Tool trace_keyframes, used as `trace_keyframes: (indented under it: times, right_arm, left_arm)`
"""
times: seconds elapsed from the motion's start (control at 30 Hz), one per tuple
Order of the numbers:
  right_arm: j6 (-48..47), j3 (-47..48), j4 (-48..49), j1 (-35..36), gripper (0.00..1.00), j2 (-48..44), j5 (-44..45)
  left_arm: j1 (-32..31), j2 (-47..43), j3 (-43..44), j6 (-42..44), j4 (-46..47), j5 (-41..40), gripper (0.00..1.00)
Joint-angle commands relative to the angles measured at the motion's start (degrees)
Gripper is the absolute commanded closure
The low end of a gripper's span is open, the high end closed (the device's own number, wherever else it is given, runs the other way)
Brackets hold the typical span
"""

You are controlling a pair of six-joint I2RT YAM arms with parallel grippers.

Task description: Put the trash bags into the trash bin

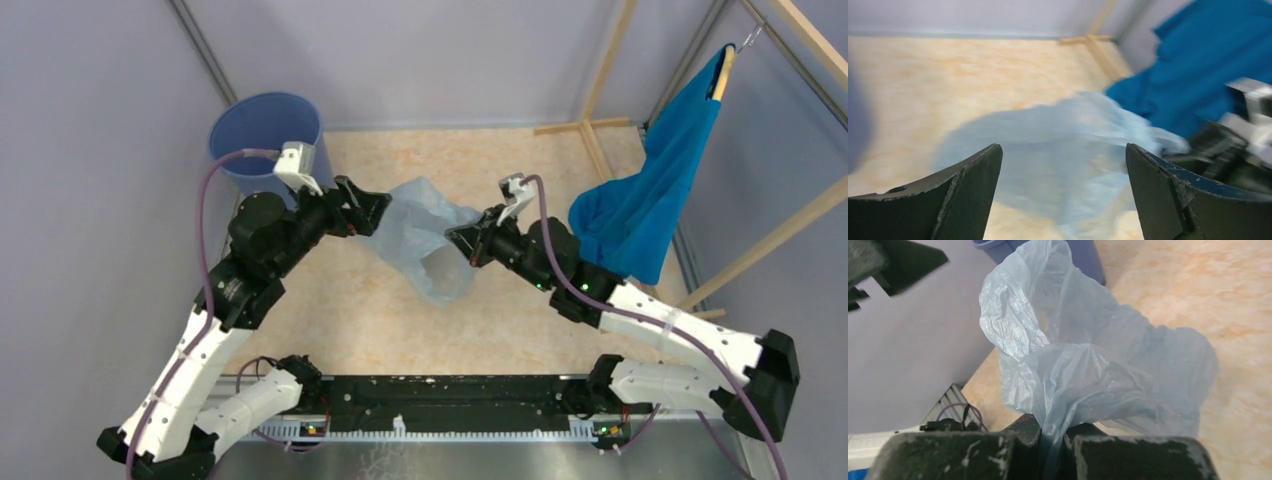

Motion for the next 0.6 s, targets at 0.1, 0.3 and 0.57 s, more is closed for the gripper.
trace_keyframes:
  times: [0.1,0.3,0.57]
  right_arm:
    - [-8.77,-5.41,-6.34,0.43,1.00,-16.20,11.81]
    - [-14.05,-6.10,-9.79,0.43,1.00,-22.32,12.49]
    - [-15.80,-6.17,-13.94,0.43,1.00,-29.19,9.96]
  left_arm:
    - [-0.11,6.97,11.03,19.84,-16.10,-34.41,0.01]
    - [0.59,18.27,19.06,27.63,-10.13,-44.27,0.01]
    - [10.92,35.06,31.61,25.50,-12.56,-37.97,0.01]
